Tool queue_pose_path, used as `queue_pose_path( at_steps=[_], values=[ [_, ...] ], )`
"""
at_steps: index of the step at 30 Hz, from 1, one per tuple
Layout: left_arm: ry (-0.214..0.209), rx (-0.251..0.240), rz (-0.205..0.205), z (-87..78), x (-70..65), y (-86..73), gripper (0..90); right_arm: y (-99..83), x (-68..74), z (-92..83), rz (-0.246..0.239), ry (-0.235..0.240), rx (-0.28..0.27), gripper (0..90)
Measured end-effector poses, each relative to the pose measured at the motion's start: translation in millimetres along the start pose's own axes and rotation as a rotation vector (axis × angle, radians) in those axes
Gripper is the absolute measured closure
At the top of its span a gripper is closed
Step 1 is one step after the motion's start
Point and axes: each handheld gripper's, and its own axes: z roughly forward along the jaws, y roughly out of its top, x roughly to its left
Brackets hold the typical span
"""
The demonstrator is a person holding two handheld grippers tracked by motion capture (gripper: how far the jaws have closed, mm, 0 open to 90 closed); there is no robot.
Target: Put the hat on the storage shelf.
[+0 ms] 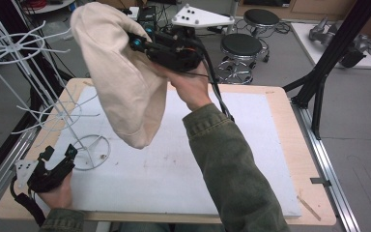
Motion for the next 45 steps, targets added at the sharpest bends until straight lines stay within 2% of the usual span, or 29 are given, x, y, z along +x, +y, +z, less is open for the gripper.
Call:
queue_pose_path(
  at_steps=[1,2,8,9,10,11,15,17,18,21,25,30,36,45],
  values=[
    [0.000,0.002,0.002,-0.1,0.1,-0.1,24.0,0.0,0.0,0.0,0.000,0.000,0.000,76.6],
    [0.000,0.003,0.002,-0.3,0.4,-0.1,24.0,5.0,4.9,8.8,-0.008,0.015,0.006,76.5],
    [0.013,-0.004,-0.001,-2.1,3.1,0.7,24.0,14.6,14.5,37.2,-0.032,0.046,0.018,76.4],
    [0.013,-0.004,-0.001,-2.1,3.1,0.7,24.0,14.6,14.5,37.2,-0.032,0.046,0.018,76.4],
    [0.014,-0.002,-0.001,-2.5,3.8,0.6,24.0,16.3,16.9,47.1,-0.030,0.058,0.022,76.4],
    [0.014,-0.002,-0.001,-2.5,3.8,0.6,24.0,16.3,16.9,47.1,-0.030,0.058,0.022,76.4],
    [0.007,0.004,0.000,-1.5,3.6,-0.3,24.0,16.9,22.9,69.3,-0.040,0.089,0.037,76.3],
    [0.005,0.005,0.000,-1.2,3.1,-0.5,24.0,16.8,23.7,72.4,-0.041,0.091,0.038,76.2],
    [0.003,0.005,0.002,-1.1,2.8,-0.5,24.0,17.1,26.1,80.4,-0.039,0.100,0.044,76.2],
    [0.004,0.006,0.000,-1.1,2.8,-0.6,24.0,17.0,27.9,89.4,-0.050,0.102,0.039,76.0],
    [0.003,0.004,-0.002,-1.7,3.0,-0.3,24.0,15.4,27.0,96.4,-0.045,0.099,0.037,76.0],
    [0.005,0.004,-0.005,-1.2,4.0,-0.7,24.0,7.8,21.3,107.3,-0.042,0.073,0.054,75.9],
    [0.005,0.006,0.000,-0.8,3.7,-0.7,24.0,1.7,21.6,114.1,-0.040,0.080,0.064,75.8],
    [0.005,0.004,0.002,-0.7,3.5,-0.7,24.0,-5.9,23.5,115.3,-0.091,0.074,0.106,73.8]
  ],
)
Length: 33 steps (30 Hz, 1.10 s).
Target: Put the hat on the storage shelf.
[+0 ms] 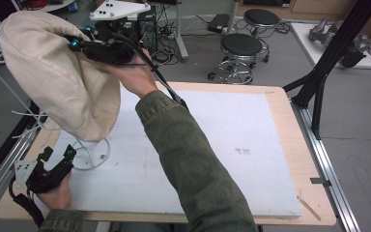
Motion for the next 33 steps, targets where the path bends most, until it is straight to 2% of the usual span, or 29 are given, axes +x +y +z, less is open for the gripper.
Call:
queue_pose_path(
  at_steps=[4,6,16,17,18,22,24,28,33],
  values=[
    [0.000,0.002,0.002,0.2,-0.3,0.0,24.0,-3.3,-1.0,-2.2,-0.010,0.000,0.027,72.1],
    [0.000,0.001,0.003,0.4,-0.5,-0.1,24.0,-7.4,-1.7,-1.8,-0.021,0.001,0.058,70.2],
    [-0.001,0.000,0.002,0.3,-0.8,-0.1,24.0,-16.0,-3.1,-4.8,-0.006,0.011,0.063,66.0],
    [0.000,-0.001,0.000,0.4,-0.7,-0.2,24.0,-15.9,-3.3,-5.7,0.004,0.010,0.064,59.8],
    [0.000,-0.001,0.000,0.4,-0.7,-0.2,24.0,-16.0,-3.7,-5.9,0.002,0.015,0.061,57.4],
    [-0.001,0.001,-0.001,0.3,-0.7,-0.1,24.0,-17.4,-2.8,-8.0,0.003,0.018,0.057,52.9],
    [-0.002,-0.005,-0.003,-0.1,-1.3,0.1,24.0,-20.4,-2.7,-9.4,0.011,-0.011,0.051,45.2],
    [-0.002,-0.004,-0.003,0.0,-1.1,0.1,24.0,-23.3,-2.3,-11.5,0.013,-0.042,0.038,40.2],
    [-0.002,-0.003,-0.001,0.8,-0.8,-0.3,24.0,-28.2,-2.9,-18.2,0.024,-0.092,0.006,25.2]
  ],
)
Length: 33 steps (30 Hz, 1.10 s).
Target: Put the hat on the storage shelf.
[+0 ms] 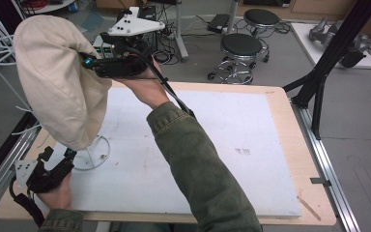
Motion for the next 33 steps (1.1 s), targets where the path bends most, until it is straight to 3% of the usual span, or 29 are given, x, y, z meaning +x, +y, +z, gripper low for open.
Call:
queue_pose_path(
  at_steps=[5,10,13,20,24,27,33],
  values=[
    [0.002,-0.003,0.002,-0.4,-0.4,0.1,24.0,-4.4,-1.3,-5.3,0.030,-0.015,-0.022,17.9],
    [0.001,-0.002,0.010,-0.9,-0.5,0.5,24.0,-8.1,-4.5,-22.5,0.065,-0.050,-0.051,12.9],
    [-0.001,-0.001,0.010,-0.8,-0.6,0.4,24.0,-9.2,-5.4,-29.3,0.061,-0.062,-0.056,12.0],
    [-0.001,-0.004,0.015,-0.4,-2.0,0.5,24.0,-22.7,-11.2,-65.1,0.056,-0.110,-0.069,9.6],
    [0.000,-0.002,0.017,-0.9,-2.0,0.6,24.0,-32.6,-15.4,-85.9,0.072,-0.146,-0.064,3.5],
    [0.001,-0.002,0.016,-1.2,-1.6,0.8,24.0,-37.8,-16.9,-96.4,0.075,-0.148,-0.054,3.3],
    [0.003,-0.004,0.014,-2.7,-2.2,1.4,24.0,-48.5,-21.6,-131.9,0.083,-0.203,-0.065,3.3]
  ],
)
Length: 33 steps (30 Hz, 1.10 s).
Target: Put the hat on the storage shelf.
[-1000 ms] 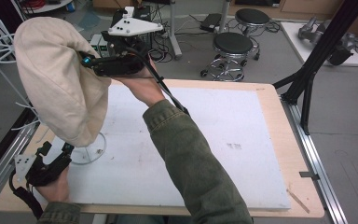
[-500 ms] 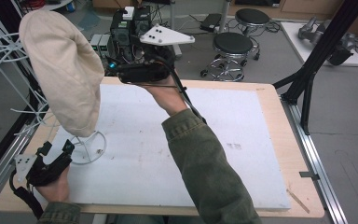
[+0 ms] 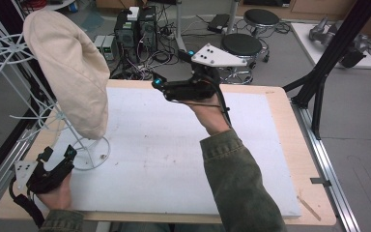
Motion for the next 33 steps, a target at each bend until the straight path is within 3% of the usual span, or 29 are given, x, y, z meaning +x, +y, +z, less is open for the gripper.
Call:
queue_pose_path(
  at_steps=[4,11,12,14,19,30,33],
  values=[
    [0.001,-0.002,-0.002,0.0,-1.2,-0.3,24.0,-3.6,-4.1,-14.0,0.011,-0.019,-0.002,3.3],
    [0.000,0.000,-0.003,-1.5,-2.0,-0.1,24.0,-25.4,-13.4,-58.8,0.043,-0.104,-0.006,3.4],
    [0.000,0.000,-0.003,-1.5,-2.0,-0.1,24.0,-25.4,-13.4,-58.8,0.043,-0.104,-0.006,3.4],
    [0.000,0.000,-0.006,-1.6,-2.0,-0.1,24.0,-36.0,-18.1,-77.1,0.055,-0.156,0.008,3.4],
    [0.001,-0.004,-0.002,-3.1,-3.3,0.7,24.1,-47.8,-23.2,-104.8,0.069,-0.219,0.010,3.5],
    [0.006,-0.002,-0.007,-4.8,-3.2,-0.2,24.1,-77.5,-28.0,-149.2,0.085,-0.294,0.041,3.5],
    [0.009,-0.002,-0.014,-6.3,-4.1,-0.8,24.2,-91.0,-31.8,-169.3,0.131,-0.319,0.040,3.6]
  ],
)
